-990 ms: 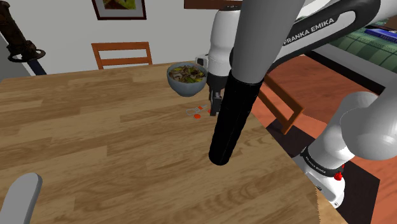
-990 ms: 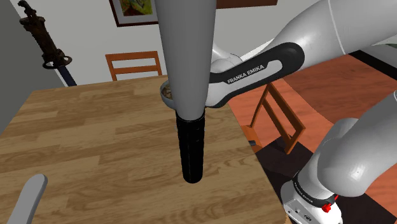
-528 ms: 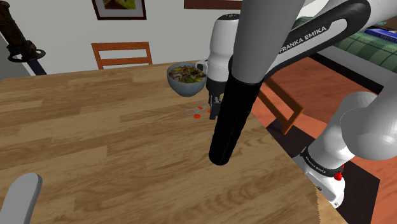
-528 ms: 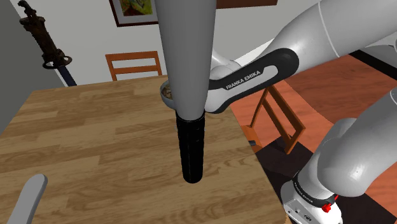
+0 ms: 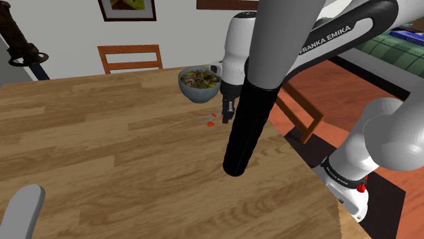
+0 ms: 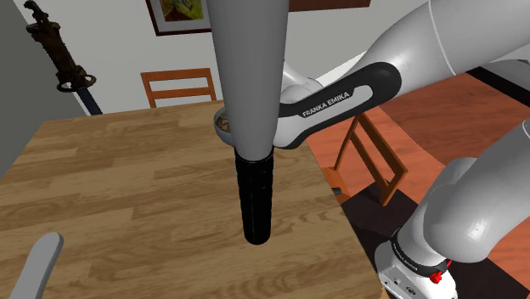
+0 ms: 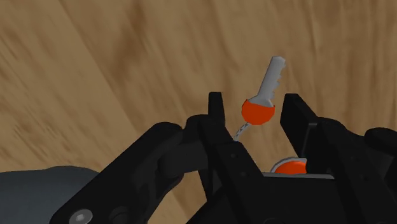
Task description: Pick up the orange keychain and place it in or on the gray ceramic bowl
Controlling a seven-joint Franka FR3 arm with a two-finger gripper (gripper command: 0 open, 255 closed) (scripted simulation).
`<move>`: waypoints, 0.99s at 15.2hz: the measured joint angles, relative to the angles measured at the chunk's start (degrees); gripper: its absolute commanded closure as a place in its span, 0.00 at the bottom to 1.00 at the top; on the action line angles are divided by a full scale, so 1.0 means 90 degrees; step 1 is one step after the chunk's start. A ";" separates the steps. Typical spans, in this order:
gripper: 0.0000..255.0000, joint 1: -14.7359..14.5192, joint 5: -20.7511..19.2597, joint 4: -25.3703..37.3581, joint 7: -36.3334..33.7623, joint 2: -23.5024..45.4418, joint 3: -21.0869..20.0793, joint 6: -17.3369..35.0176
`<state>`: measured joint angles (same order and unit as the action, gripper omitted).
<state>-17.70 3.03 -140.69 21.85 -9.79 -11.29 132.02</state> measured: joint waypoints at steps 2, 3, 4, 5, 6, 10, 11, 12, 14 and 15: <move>1.00 -0.0004 0.0007 0.0000 0.0010 -0.0007 -0.0004 -0.0002; 1.00 -0.0005 0.0006 0.0002 0.0002 -0.0007 -0.0006 -0.0001; 1.00 -0.0004 0.0002 0.0014 -0.0001 0.0002 -0.0007 -0.0009; 1.00 -0.0006 0.0001 0.0009 -0.0004 -0.0001 -0.0007 -0.0001; 1.00 -0.0010 0.0007 0.0021 -0.0003 -0.0011 -0.0009 -0.0036; 1.00 -0.0025 0.0045 0.0118 0.0018 -0.0173 -0.0001 -0.0380; 1.00 -0.0026 0.0048 0.0184 0.0020 -0.0211 0.0002 -0.0487; 1.00 -0.0022 0.0051 0.0216 0.0033 -0.0242 0.0011 -0.0551; 1.00 -0.0023 0.0056 0.0345 0.0033 -0.0306 0.0017 -0.0744; 1.00 -0.0024 0.0064 0.0376 0.0044 -0.0371 0.0025 -0.0840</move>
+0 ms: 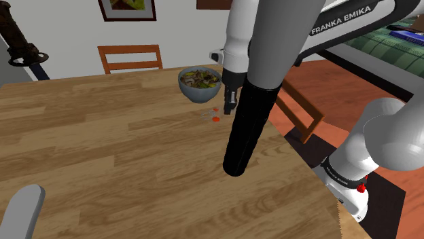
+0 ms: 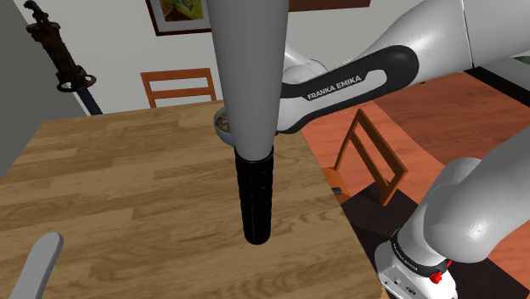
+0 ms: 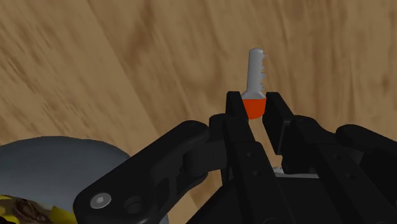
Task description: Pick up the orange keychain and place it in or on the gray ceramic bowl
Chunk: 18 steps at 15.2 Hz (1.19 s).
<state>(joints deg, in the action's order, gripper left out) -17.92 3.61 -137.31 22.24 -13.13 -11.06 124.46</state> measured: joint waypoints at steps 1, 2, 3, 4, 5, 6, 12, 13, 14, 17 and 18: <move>1.00 -0.0001 0.0006 0.0024 0.0006 -0.0051 0.0006 -0.0074; 1.00 -0.0003 0.0015 0.0059 0.0010 -0.0109 0.0011 -0.0167; 1.00 -0.0003 0.0015 0.0131 0.0011 -0.0138 0.0014 -0.0268; 1.00 -0.0002 0.0018 0.0180 0.0017 -0.0177 0.0022 -0.0355; 1.00 -0.0002 0.0019 0.0256 0.0017 -0.0212 0.0026 -0.0466; 1.00 -0.0005 0.0023 0.0321 0.0013 -0.0248 0.0027 -0.0566; 1.00 0.0000 0.0028 0.0680 0.0027 -0.0403 0.0057 -0.1080; 1.00 0.0000 0.0027 0.0745 0.0024 -0.0415 0.0058 -0.1156; 1.00 0.0005 0.0026 0.0811 0.0033 -0.0436 0.0069 -0.1245; 1.00 0.0004 0.0028 0.1024 0.0028 -0.0506 0.0078 -0.1527; 1.00 0.0006 0.0024 0.1113 0.0024 -0.0500 0.0079 -0.1609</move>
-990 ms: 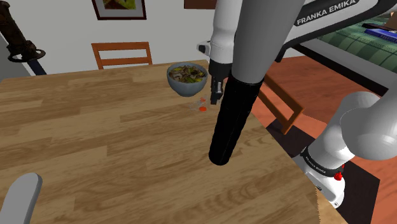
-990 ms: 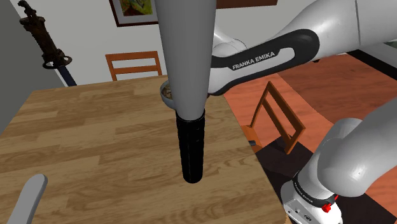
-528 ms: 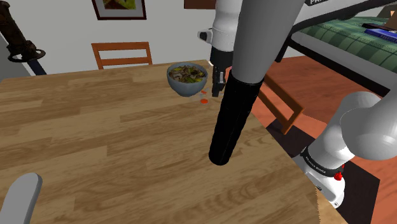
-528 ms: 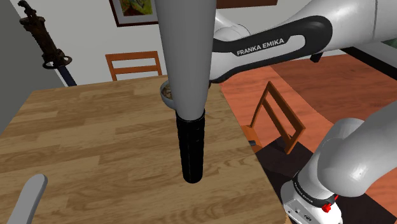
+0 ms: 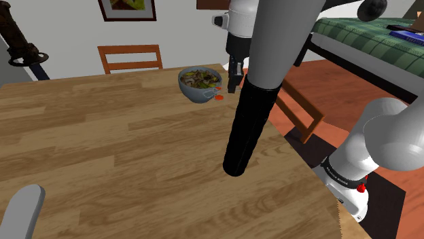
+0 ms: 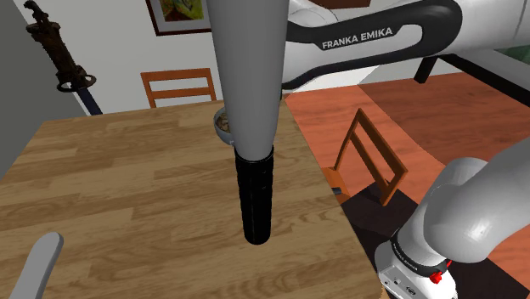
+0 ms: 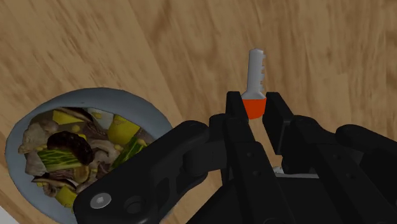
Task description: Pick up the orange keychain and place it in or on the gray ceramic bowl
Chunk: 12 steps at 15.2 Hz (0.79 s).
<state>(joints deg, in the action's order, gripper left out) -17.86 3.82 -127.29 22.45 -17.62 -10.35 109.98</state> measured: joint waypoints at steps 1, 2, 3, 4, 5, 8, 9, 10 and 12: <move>1.00 -0.0003 0.0004 0.0049 -0.0005 -0.0034 0.0000 -0.0083; 1.00 0.0000 0.0002 0.0126 0.0002 -0.0051 0.0009 -0.0176; 1.00 0.0007 -0.0002 0.0187 0.0013 -0.0052 0.0019 -0.0239; 1.00 0.0005 -0.0001 0.0256 0.0006 -0.0065 0.0019 -0.0322; 1.00 0.0005 -0.0003 0.0362 0.0001 -0.0069 0.0021 -0.0430; 1.00 0.0107 -0.0093 0.0779 0.0166 0.0277 0.0134 -0.0512; 1.00 0.0160 -0.0141 0.1042 0.0249 0.0487 0.0191 -0.0570; 1.00 0.0215 -0.0190 0.1291 0.0341 0.0727 0.0251 -0.0583; 1.00 0.0296 -0.0260 0.1715 0.0478 0.1143 0.0335 -0.0599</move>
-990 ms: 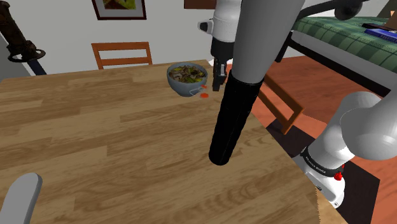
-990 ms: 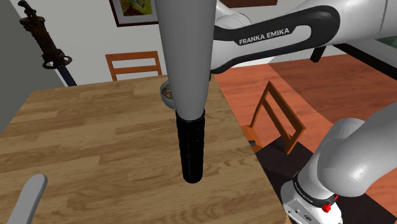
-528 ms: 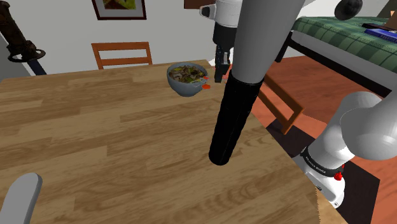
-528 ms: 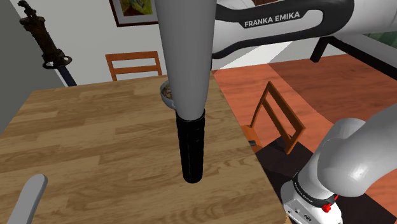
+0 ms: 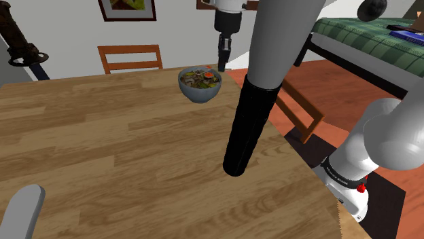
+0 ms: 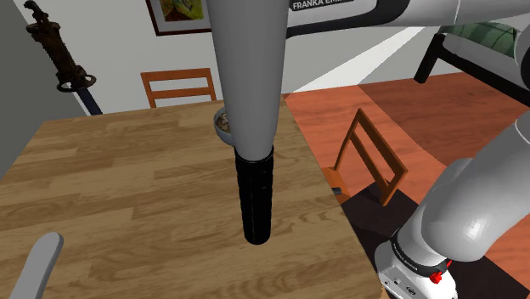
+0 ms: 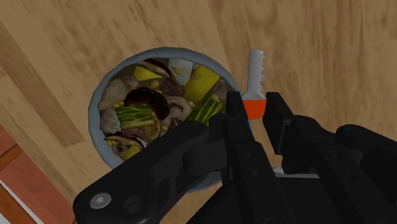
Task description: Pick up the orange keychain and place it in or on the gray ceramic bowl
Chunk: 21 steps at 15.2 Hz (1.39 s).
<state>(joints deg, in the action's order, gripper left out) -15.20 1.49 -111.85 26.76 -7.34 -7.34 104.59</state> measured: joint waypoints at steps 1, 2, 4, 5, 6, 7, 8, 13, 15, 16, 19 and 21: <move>1.00 0.0033 -0.0022 0.0165 0.0061 0.0142 0.0036 -0.0026; 1.00 0.0065 -0.0052 0.0426 0.0116 0.0364 0.0069 -0.0066; 1.00 0.0138 -0.0107 0.0983 0.0247 0.0816 0.0143 -0.0177; 1.00 0.0172 -0.0126 0.1183 0.0311 0.0984 0.0177 -0.0209; 1.00 0.0189 -0.0139 0.1315 0.0341 0.1113 0.0194 -0.0213; 1.00 0.0202 -0.0144 0.1318 0.0366 0.1166 0.0206 -0.0166; 1.00 0.0201 -0.0148 0.1301 0.0365 0.1206 0.0206 -0.0109; 1.00 0.0207 -0.0154 0.0965 0.0379 0.1265 0.0212 0.0284; 1.00 0.0211 -0.0154 0.0791 0.0387 0.1271 0.0215 0.0465; 1.00 0.0211 -0.0155 0.0738 0.0388 0.1284 0.0216 0.0530; 1.00 0.0201 -0.0162 0.0532 0.0369 0.1353 0.0208 0.0805; 1.00 0.0208 -0.0164 0.0470 0.0379 0.1342 0.0215 0.0894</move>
<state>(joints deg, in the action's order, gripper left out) -13.33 0.01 -107.62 30.17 4.74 -5.40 112.64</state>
